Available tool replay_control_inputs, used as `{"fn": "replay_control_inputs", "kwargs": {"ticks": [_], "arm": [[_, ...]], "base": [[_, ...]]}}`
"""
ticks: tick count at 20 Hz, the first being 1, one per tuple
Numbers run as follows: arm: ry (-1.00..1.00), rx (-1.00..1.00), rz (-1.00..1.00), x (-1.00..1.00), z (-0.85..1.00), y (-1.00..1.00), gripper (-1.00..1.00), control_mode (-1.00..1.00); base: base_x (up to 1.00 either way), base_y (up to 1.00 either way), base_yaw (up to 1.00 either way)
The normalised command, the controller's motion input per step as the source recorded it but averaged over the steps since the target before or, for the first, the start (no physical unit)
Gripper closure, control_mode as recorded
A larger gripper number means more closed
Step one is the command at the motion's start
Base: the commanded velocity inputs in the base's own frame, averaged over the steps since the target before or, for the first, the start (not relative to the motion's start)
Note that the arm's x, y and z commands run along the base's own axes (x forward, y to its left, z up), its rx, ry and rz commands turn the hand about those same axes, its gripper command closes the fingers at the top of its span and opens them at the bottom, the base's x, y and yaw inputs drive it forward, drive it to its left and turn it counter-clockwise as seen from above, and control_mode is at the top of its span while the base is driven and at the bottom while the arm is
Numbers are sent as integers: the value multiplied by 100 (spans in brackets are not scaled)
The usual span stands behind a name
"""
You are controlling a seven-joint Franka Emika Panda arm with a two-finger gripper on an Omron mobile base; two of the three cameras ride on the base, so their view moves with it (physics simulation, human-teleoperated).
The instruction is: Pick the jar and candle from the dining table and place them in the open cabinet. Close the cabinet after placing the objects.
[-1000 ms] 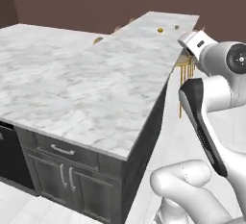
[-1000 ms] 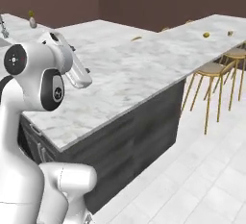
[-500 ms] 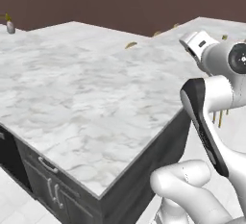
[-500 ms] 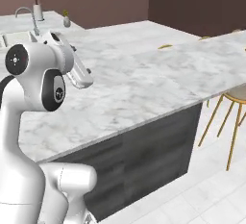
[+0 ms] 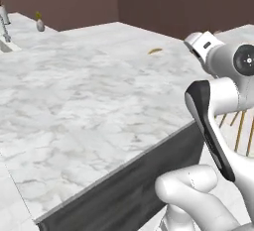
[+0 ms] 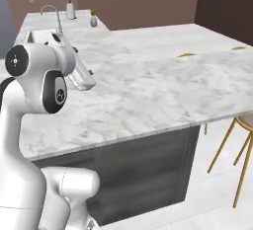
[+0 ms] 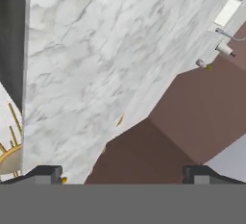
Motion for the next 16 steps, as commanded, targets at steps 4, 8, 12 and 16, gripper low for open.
{"fn": "replay_control_inputs", "kwargs": {"ticks": [4,8,12,16], "arm": [[0,0,0,0,0,0,-100,100],[0,0,0,0,0,0,-100,100],[0,0,0,0,0,0,-100,100],[0,0,0,0,0,0,-100,100]], "base": [[0,-100,44],[-15,-100,39],[-64,-100,20],[-84,-100,23]]}}
